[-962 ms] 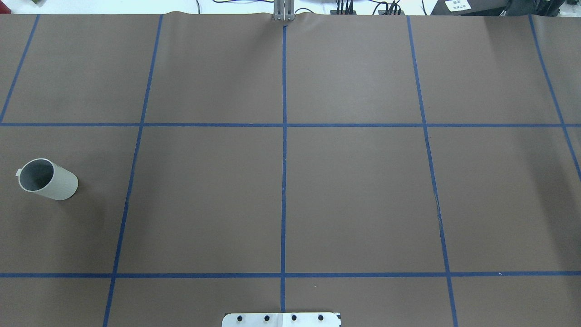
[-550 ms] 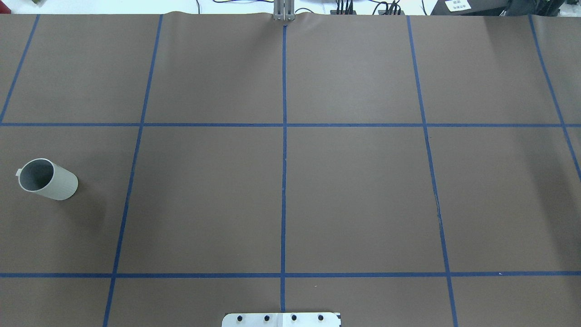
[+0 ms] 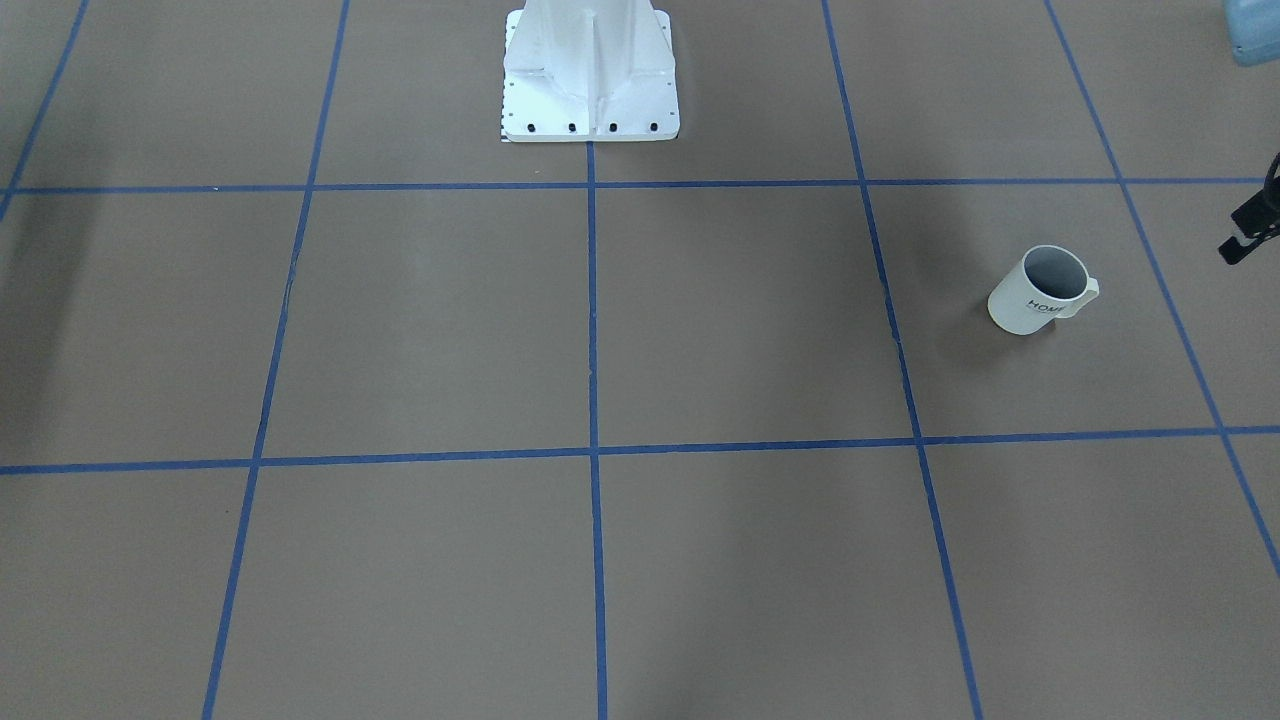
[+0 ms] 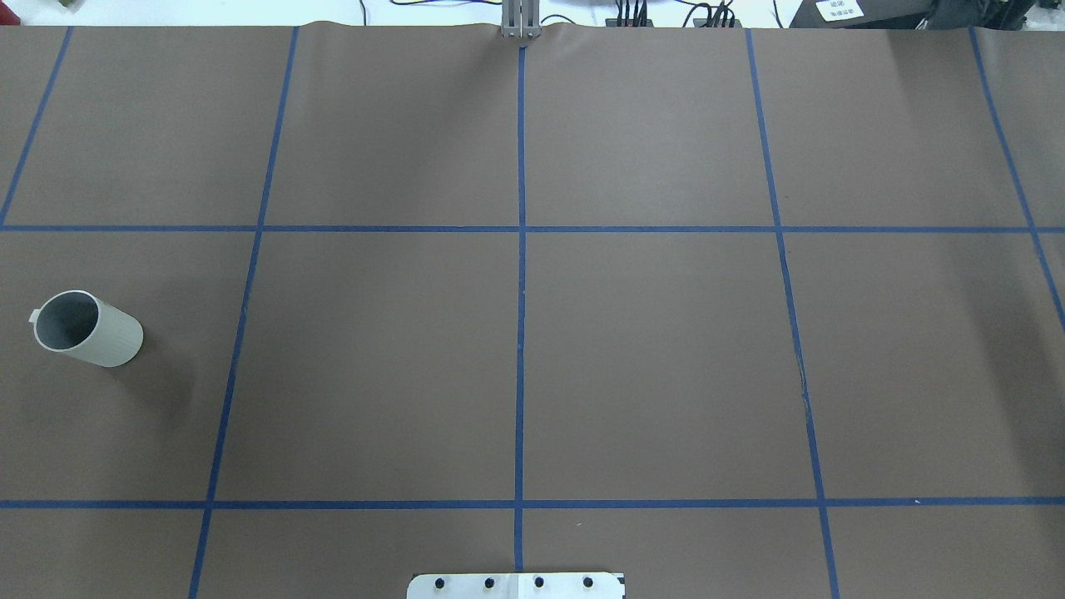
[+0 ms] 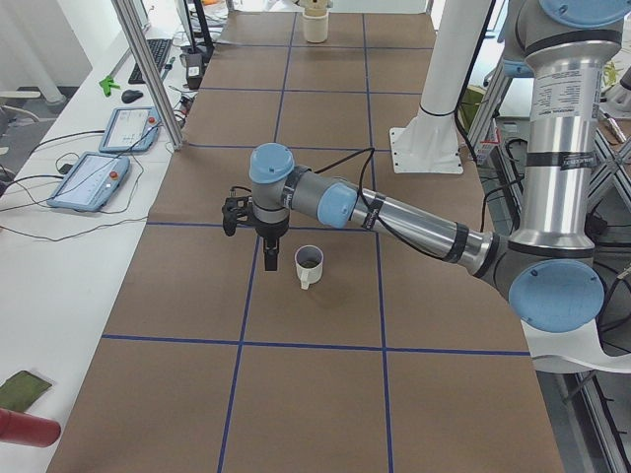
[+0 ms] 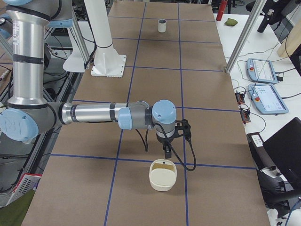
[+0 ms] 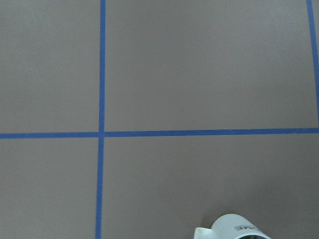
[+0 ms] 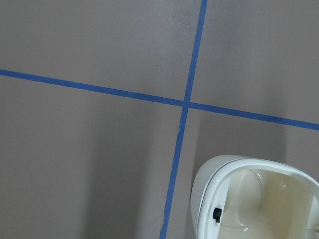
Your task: Left arm hands cup to right arm to dump lemon
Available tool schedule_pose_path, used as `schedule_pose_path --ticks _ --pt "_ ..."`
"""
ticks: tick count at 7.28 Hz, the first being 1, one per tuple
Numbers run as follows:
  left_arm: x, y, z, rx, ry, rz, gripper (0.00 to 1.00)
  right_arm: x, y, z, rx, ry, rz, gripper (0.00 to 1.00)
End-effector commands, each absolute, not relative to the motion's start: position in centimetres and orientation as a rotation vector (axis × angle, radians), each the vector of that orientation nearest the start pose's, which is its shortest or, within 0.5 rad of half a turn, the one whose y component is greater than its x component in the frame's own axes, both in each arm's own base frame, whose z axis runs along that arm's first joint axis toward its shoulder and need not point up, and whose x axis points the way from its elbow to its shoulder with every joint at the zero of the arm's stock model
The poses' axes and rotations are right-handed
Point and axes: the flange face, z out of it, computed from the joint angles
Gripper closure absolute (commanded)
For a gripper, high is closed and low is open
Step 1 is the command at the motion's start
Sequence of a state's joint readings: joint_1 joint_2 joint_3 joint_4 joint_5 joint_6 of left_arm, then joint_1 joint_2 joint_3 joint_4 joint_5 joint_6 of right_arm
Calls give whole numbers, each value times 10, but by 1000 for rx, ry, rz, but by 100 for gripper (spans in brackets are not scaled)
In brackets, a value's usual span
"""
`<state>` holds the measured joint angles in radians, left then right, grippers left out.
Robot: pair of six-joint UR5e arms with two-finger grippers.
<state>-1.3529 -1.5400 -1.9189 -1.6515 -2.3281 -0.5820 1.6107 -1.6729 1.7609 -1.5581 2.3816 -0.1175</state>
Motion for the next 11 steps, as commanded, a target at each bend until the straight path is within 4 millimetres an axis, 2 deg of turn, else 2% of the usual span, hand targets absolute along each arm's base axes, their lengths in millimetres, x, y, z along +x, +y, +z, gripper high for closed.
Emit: schedule_pose_path --ticks 1,2,5,8,11 --pt "93 -437 517 -13 889 -373 0 78 -450 609 161 -810 -116 0" --pt "112 -417 534 -5 865 -399 0 78 -450 608 164 -810 -117 0" --pt "146 -406 558 -61 816 -359 0 79 -453 604 173 -806 -121 0" --pt "158 -413 570 -90 803 -380 0 79 -451 597 184 -805 -126 0" --pt "168 -415 571 -99 804 -368 0 79 -450 598 183 -805 -125 0"
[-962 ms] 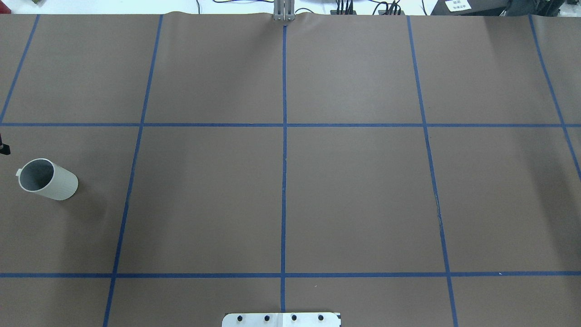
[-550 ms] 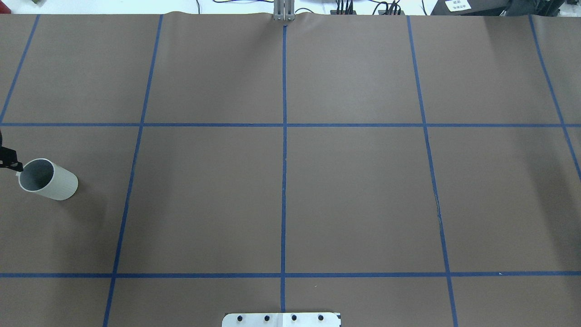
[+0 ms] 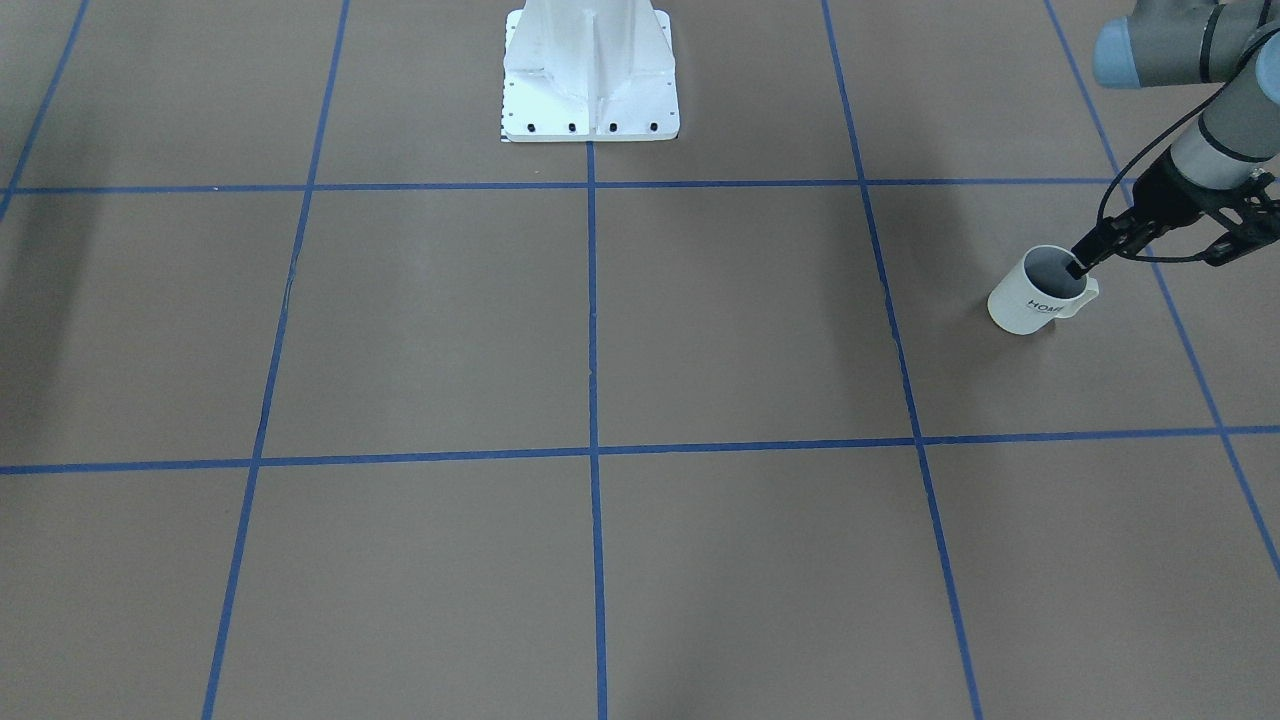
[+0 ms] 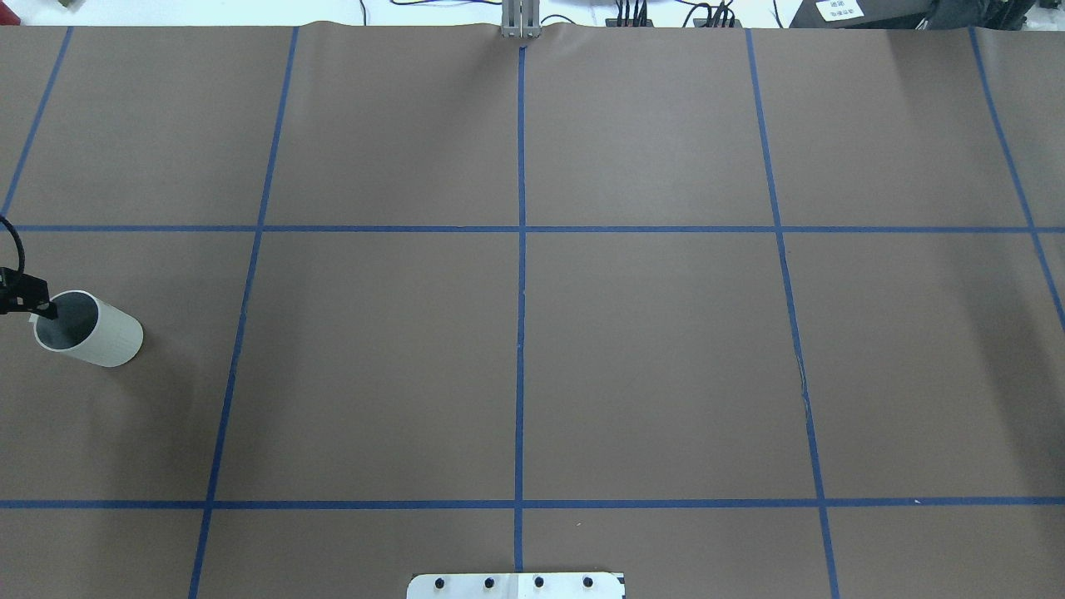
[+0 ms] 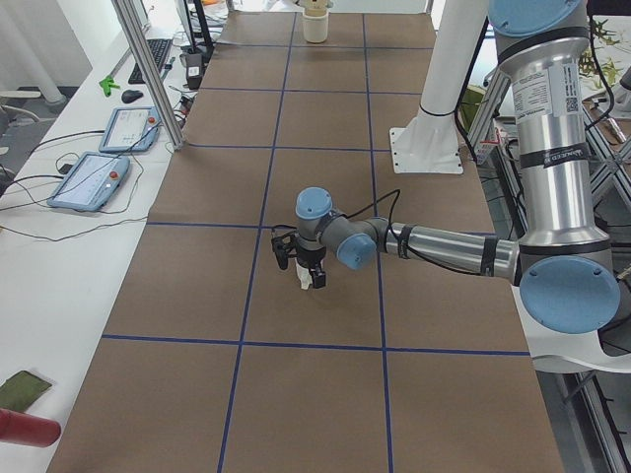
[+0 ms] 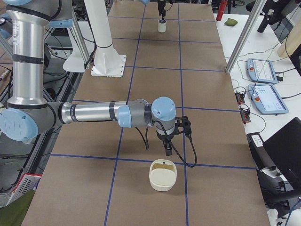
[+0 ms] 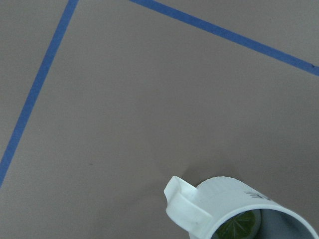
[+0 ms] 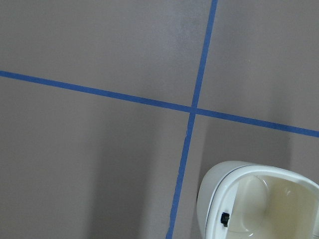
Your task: Left arm hands cup to right arm to dump lemon
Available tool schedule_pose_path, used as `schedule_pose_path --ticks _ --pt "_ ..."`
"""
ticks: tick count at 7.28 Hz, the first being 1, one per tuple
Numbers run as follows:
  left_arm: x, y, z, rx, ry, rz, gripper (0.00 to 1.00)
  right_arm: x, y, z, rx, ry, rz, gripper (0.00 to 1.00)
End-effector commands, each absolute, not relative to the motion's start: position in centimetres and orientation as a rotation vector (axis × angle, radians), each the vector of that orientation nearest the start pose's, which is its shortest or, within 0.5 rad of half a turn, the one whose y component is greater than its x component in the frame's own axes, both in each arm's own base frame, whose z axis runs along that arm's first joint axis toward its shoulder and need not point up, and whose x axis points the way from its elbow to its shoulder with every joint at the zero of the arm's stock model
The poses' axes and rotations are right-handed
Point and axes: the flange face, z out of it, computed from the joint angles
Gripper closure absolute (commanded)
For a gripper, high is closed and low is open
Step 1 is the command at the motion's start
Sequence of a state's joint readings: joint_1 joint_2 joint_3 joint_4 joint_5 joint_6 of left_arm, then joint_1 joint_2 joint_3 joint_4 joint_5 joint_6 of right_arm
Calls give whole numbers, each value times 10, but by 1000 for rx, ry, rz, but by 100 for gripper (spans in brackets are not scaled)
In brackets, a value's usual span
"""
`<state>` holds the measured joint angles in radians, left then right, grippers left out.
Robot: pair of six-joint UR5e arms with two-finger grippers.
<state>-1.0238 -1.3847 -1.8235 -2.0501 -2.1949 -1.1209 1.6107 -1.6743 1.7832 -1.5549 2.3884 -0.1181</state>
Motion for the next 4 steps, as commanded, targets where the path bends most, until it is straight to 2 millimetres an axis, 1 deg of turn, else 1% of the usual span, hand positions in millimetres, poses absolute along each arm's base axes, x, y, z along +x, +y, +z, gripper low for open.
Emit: schedule_pose_path --ticks 1,2,4 --pt "174 -413 571 -106 802 -358 0 79 -450 598 183 -805 -125 0" --pt "183 -411 569 -113 806 -345 7 79 -450 598 181 -805 -125 0" --pt "186 -409 569 -120 805 -347 44 79 -450 598 182 -805 -126 0"
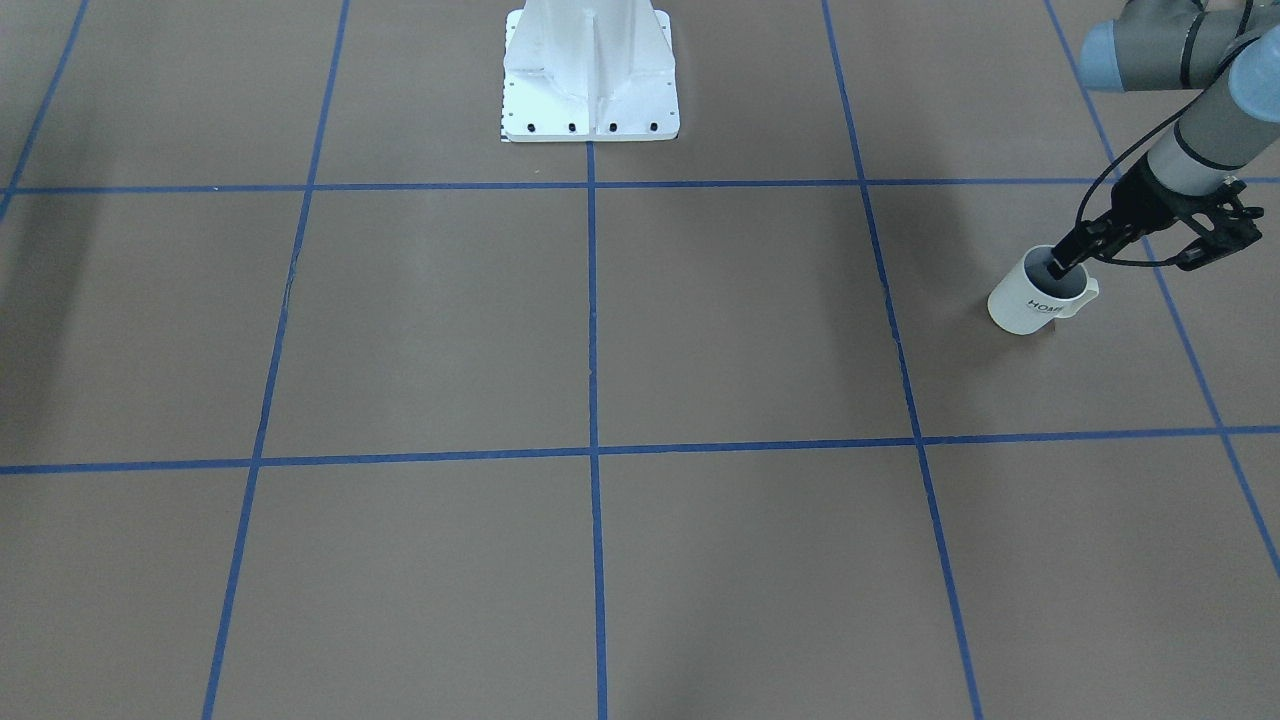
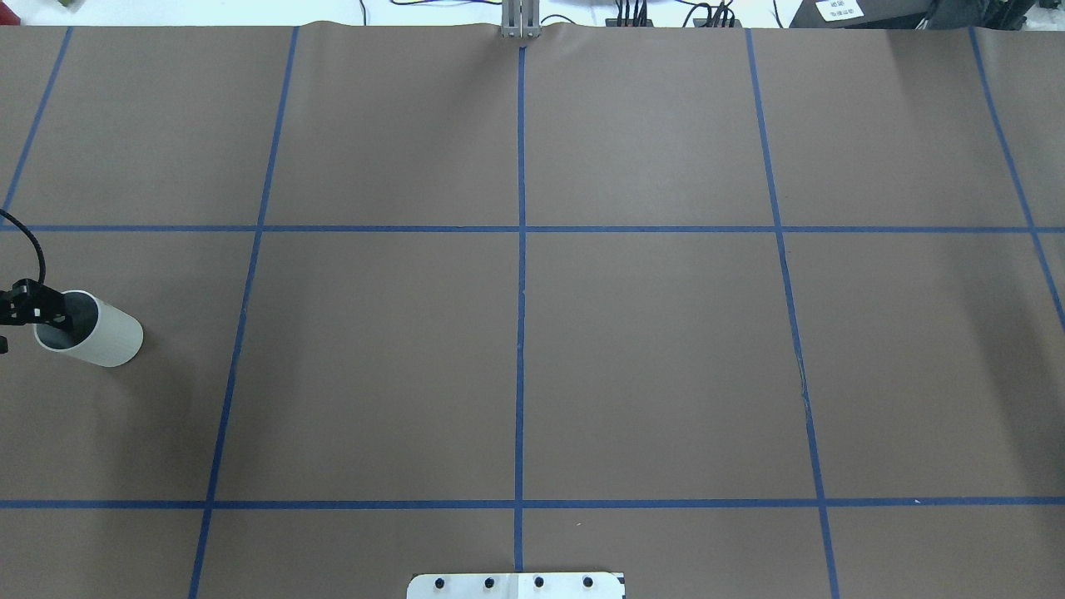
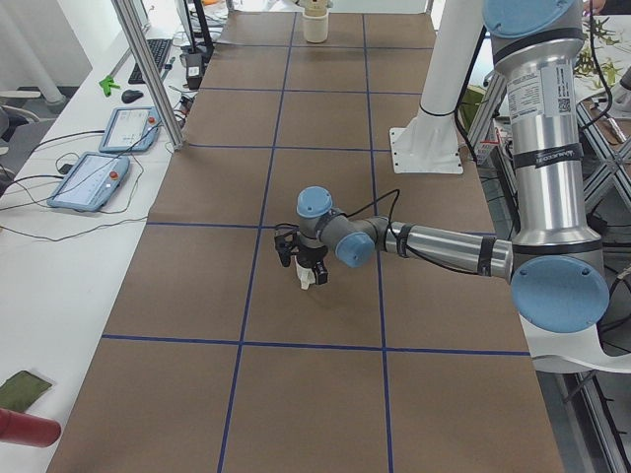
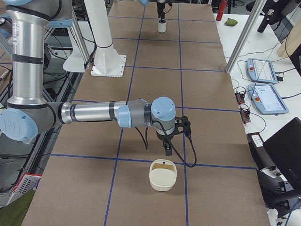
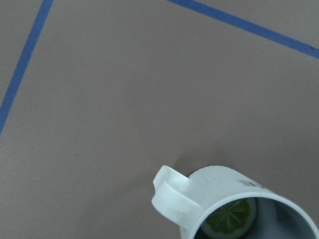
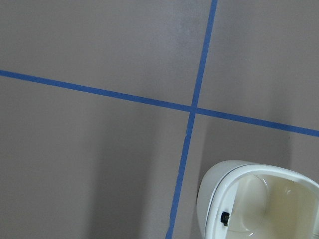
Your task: Left arm hands cup to right arm to dump lemon
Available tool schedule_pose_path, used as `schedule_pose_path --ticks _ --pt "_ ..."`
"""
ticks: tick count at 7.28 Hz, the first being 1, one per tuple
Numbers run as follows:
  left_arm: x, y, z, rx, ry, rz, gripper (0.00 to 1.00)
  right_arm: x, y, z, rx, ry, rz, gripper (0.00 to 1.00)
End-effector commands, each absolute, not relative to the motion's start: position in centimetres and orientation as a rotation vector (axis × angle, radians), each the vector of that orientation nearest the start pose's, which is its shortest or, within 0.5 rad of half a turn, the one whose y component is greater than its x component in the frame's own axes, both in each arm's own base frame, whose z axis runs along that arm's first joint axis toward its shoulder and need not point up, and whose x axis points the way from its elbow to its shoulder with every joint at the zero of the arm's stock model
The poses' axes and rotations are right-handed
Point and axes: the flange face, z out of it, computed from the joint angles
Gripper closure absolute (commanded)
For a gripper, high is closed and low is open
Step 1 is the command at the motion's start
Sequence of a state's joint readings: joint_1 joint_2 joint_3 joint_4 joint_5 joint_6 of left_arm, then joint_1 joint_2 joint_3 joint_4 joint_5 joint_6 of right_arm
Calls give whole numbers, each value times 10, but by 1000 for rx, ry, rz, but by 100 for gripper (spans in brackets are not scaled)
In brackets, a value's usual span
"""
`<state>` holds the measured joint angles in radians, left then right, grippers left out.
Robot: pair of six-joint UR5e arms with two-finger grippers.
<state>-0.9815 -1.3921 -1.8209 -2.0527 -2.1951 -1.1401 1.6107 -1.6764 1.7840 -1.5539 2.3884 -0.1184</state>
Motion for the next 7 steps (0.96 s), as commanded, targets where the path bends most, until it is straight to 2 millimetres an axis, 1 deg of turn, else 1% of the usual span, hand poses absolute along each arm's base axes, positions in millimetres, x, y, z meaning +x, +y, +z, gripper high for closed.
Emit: schedule_pose_path --ticks 1,2,3,4,5,6,7 --pt "186 -409 570 -121 804 -348 59 79 -450 598 182 -805 -126 0" --pt "186 -409 572 -124 799 -349 73 79 -450 598 182 -805 -126 0" --pt "186 -408 570 -135 803 -349 100 79 -450 595 187 -806 -127 0" --pt "185 -407 563 -143 818 -344 100 77 -452 586 204 -831 -134 0" --pt "184 -404 547 -185 851 -330 100 75 -454 581 211 -861 -137 0" --pt "160 -411 533 -209 890 -368 100 74 -455 578 217 -869 -141 0" --pt "146 -424 518 -225 918 -398 100 74 -456 566 233 -879 -139 0"
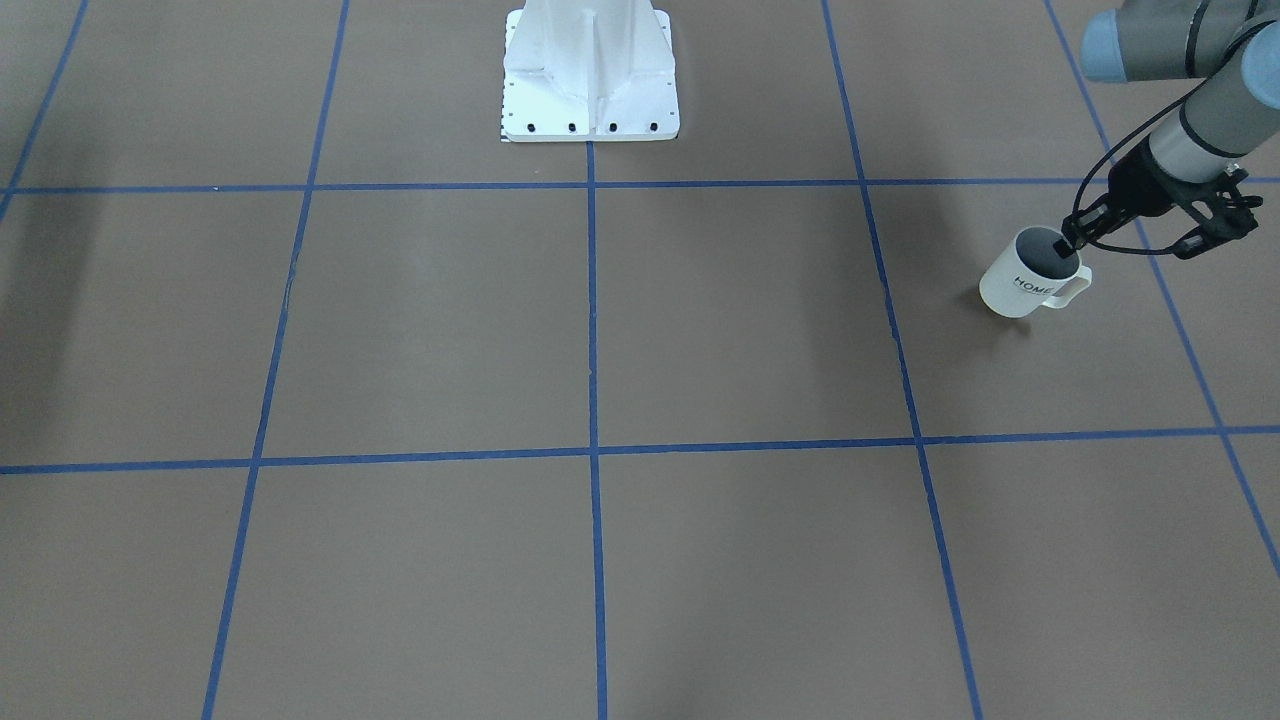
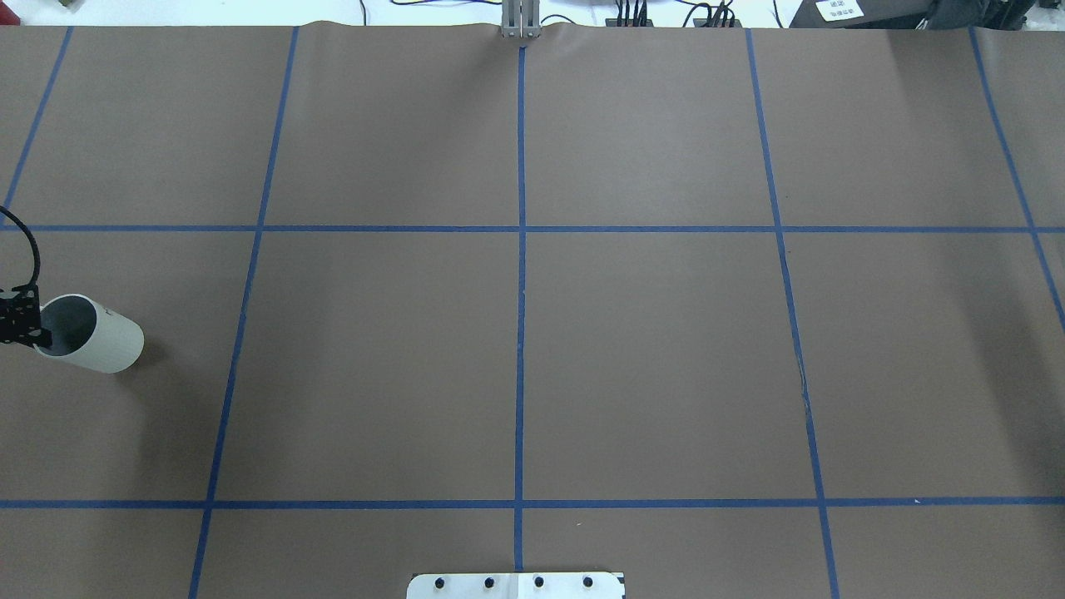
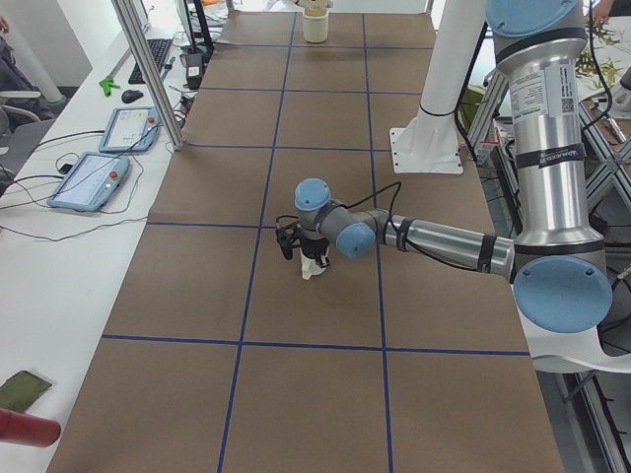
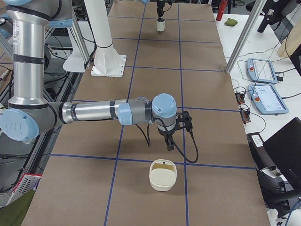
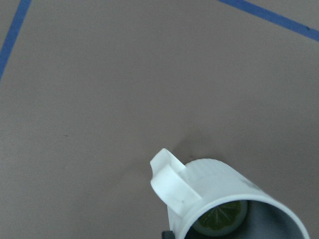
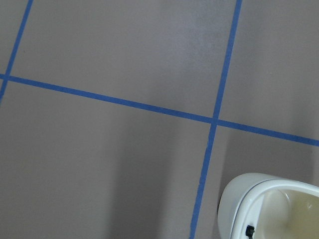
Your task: Left arm hands cup to right arm to dump lemon
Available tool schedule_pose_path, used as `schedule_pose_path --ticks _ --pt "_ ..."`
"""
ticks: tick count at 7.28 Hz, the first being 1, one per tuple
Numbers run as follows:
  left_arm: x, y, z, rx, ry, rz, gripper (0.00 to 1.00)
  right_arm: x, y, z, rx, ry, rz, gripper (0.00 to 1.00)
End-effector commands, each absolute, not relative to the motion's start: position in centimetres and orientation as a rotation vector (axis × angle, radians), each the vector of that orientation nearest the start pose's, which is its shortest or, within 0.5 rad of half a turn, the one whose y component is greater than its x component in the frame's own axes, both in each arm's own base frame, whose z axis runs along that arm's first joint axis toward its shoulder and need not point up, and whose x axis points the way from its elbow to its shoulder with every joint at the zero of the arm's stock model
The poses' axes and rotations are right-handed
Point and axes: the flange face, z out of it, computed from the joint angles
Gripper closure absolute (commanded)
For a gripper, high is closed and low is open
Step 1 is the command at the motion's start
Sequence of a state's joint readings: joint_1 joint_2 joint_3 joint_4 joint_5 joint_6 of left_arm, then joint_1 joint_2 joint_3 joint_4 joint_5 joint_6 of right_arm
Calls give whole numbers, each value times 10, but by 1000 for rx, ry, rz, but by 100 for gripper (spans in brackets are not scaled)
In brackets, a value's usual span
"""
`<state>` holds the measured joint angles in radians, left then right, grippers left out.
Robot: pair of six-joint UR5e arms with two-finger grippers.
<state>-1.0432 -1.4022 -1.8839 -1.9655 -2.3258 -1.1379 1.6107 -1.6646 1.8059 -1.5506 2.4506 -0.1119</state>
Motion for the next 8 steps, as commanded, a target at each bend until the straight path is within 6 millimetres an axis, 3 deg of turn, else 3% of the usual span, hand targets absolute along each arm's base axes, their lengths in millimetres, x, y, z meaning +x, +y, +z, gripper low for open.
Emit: schedule_pose_path --ticks 1,2,3,4,5,6,7,8 --pt "147 -437 502 -232 912 -414 100 75 -475 541 280 -863 -161 0" --pt "149 -462 474 -236 905 -439 100 73 -492 523 311 -854 -181 0" --pt "151 -493 437 -246 888 -470 100 67 -497 518 316 -860 -196 0" --pt "156 -518 398 -259 874 -491 100 47 -503 513 310 -866 -234 0" --pt "161 -538 359 -262 867 -500 100 25 -533 474 349 -868 -280 0" --pt "169 -555 321 -260 865 -501 100 -14 -564 431 339 -894 -259 0" --pt "178 -578 278 -277 848 -515 100 -59 -585 402 321 -908 -259 1" --pt "191 -607 238 -297 832 -525 100 -96 -591 378 415 -901 -306 3"
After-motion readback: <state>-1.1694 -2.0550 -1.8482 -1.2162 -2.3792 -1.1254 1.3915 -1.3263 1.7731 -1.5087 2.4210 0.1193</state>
